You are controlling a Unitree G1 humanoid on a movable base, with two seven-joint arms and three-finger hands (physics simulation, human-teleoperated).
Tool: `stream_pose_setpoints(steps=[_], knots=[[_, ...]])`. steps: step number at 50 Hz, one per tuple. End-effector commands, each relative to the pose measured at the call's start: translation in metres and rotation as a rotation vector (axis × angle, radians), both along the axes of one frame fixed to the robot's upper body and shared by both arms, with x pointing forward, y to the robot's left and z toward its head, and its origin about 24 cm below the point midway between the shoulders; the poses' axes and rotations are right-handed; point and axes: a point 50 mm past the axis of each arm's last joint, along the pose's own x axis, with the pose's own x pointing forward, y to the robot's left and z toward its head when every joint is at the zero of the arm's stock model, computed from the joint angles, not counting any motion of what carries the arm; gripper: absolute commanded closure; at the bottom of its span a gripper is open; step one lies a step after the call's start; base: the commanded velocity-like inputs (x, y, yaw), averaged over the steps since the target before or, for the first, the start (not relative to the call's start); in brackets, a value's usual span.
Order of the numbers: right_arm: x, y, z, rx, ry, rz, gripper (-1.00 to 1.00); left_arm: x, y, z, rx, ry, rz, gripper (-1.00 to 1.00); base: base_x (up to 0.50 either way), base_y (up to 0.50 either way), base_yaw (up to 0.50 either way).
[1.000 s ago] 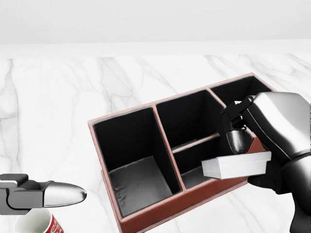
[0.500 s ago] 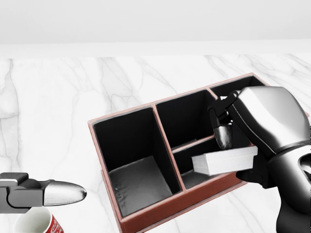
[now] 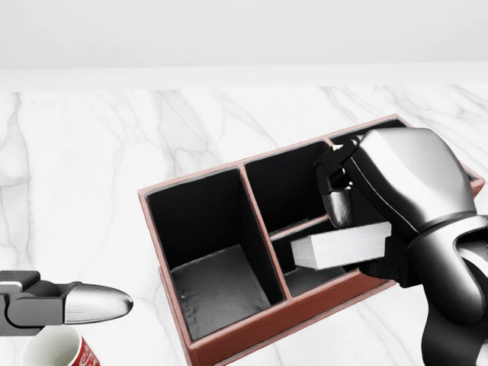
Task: Pick up the book and place it in the back compartment of the caddy.
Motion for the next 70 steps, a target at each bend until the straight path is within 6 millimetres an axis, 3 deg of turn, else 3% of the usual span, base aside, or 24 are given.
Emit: stream_pose_setpoints(steps=[1, 27, 70], knots=[[0.005, 0.003, 0.005, -0.004, -0.013, 0.003, 1.0, 0.001, 0.001, 0.0, -0.001, -0.001, 0.001, -1.0, 0.0, 0.0, 0.0], [0.022, 0.003, 0.008, -0.011, 0.015, 0.016, 1.0, -0.001, -0.001, 0.001, -0.002, -0.007, -0.003, -1.0, 0.0, 0.0, 0.0], [0.057, 0.003, -0.022, -0.021, 0.209, 0.002, 1.0, 0.0, 0.0, 0.001, -0.001, -0.006, -0.001, -1.0, 0.0, 0.0, 0.0]])
